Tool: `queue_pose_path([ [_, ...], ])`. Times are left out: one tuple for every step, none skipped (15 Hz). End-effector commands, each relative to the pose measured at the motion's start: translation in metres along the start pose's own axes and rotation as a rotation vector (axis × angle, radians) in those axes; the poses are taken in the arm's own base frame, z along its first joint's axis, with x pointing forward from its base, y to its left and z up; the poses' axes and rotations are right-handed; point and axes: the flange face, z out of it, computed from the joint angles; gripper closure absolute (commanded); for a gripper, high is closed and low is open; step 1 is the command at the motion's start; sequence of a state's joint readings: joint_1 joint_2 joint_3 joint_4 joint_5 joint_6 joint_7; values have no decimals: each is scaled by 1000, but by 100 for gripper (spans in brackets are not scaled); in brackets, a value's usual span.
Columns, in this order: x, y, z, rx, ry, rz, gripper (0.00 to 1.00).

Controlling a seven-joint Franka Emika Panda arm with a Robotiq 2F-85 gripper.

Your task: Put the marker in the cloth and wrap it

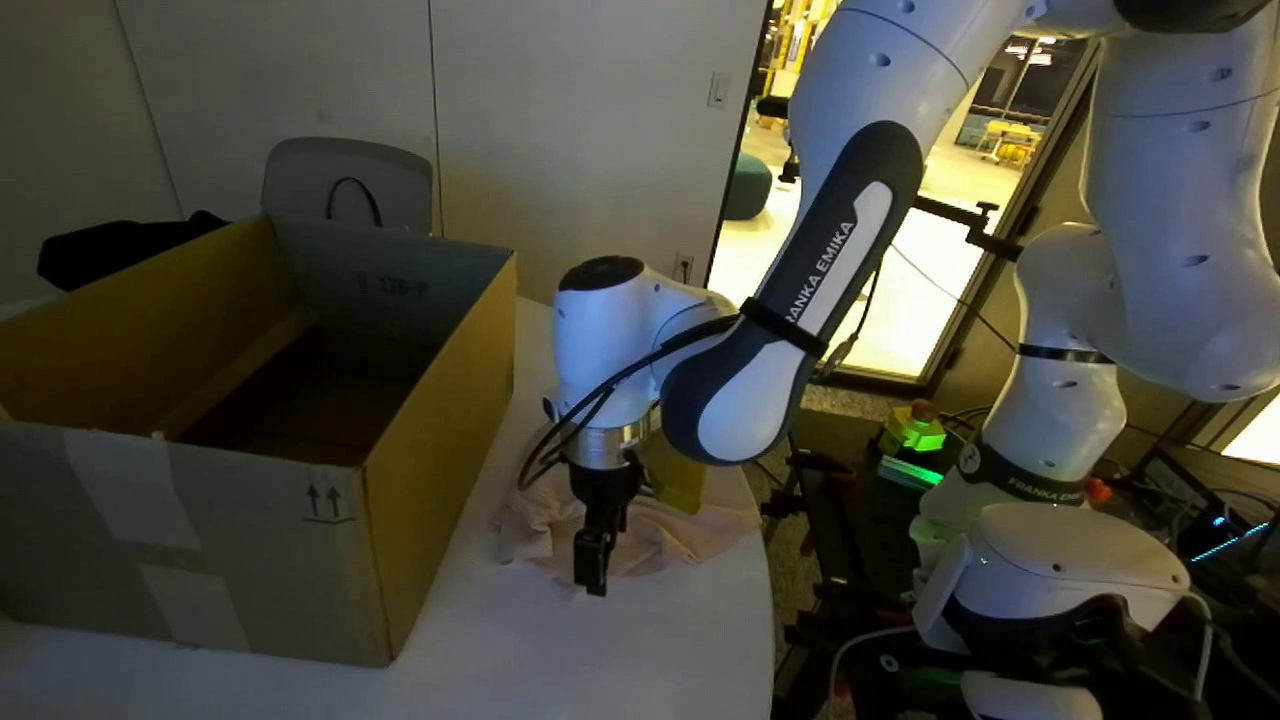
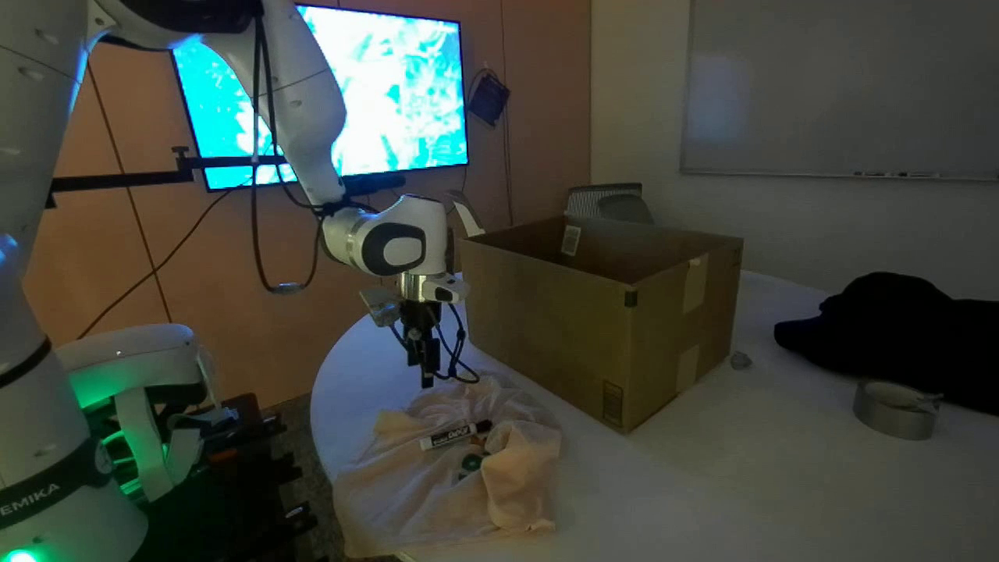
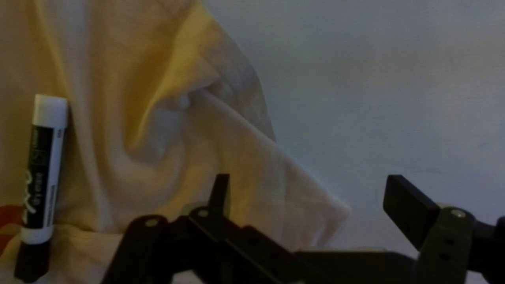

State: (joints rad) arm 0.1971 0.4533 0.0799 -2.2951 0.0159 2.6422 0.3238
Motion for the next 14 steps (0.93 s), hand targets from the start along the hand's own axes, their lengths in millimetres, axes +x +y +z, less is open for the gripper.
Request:
queue_pose_path([
  [7, 4, 14, 35, 2, -30, 0],
  [8, 6, 17, 33, 2, -35, 0],
  [9, 9, 21, 31, 2, -42, 0],
  [10, 10, 24, 31, 1, -47, 0],
  [11, 12, 29, 30, 0, -53, 0],
  [12, 13, 31, 32, -1, -57, 0],
  [12, 13, 36, 34, -7, -62, 0],
  [12, 13, 38, 35, -10, -69, 0],
  [12, 13, 42, 32, -12, -73, 0],
  [13, 13, 43, 33, -14, -79, 0],
  [13, 14, 46, 31, -16, -80, 17],
  [13, 15, 46, 29, -18, -79, 26],
  [13, 15, 45, 31, -20, -80, 32],
  [14, 14, 43, 33, -19, -83, 41],
])
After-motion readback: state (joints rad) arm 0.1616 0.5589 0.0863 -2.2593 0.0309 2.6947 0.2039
